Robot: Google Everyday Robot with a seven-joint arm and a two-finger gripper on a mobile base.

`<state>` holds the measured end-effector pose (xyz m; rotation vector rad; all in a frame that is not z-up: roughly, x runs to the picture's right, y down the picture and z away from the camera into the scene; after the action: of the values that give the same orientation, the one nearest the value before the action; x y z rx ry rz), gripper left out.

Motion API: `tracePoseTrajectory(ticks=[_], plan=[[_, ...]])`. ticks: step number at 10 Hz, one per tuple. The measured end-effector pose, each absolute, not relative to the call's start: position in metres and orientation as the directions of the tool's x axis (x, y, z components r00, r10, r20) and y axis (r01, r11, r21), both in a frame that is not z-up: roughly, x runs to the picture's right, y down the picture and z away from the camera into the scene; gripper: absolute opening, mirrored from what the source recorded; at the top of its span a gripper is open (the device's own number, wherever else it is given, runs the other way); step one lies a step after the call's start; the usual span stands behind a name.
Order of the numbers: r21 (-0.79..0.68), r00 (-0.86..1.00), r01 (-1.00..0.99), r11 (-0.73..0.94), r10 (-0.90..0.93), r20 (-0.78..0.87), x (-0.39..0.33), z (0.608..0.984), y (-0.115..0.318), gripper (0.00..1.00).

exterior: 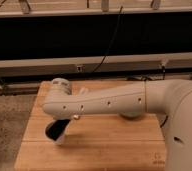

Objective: Place the eraser in the ceramic cup

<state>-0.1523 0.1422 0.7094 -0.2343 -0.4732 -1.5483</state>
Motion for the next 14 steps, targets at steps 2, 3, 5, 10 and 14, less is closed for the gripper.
tracePoseTrajectory(ticks=[2,3,5,10,14], plan=[[0.153,-0.048,0.988,0.021,-0.900,0.433,-0.1524,0.7096,0.1417,0.14],[0.156,-0.051,0.988,0.019,-0.900,0.432,-0.1533,0.7097,0.1400,0.06],[0.159,-0.056,0.987,0.014,-0.901,0.431,-0.1548,0.7103,0.1381,0.02],[0.166,-0.069,0.986,0.003,-0.900,0.431,-0.1530,0.7106,0.1392,0.23],[0.173,-0.081,0.985,-0.006,-0.900,0.429,-0.1529,0.7105,0.1405,0.26]])
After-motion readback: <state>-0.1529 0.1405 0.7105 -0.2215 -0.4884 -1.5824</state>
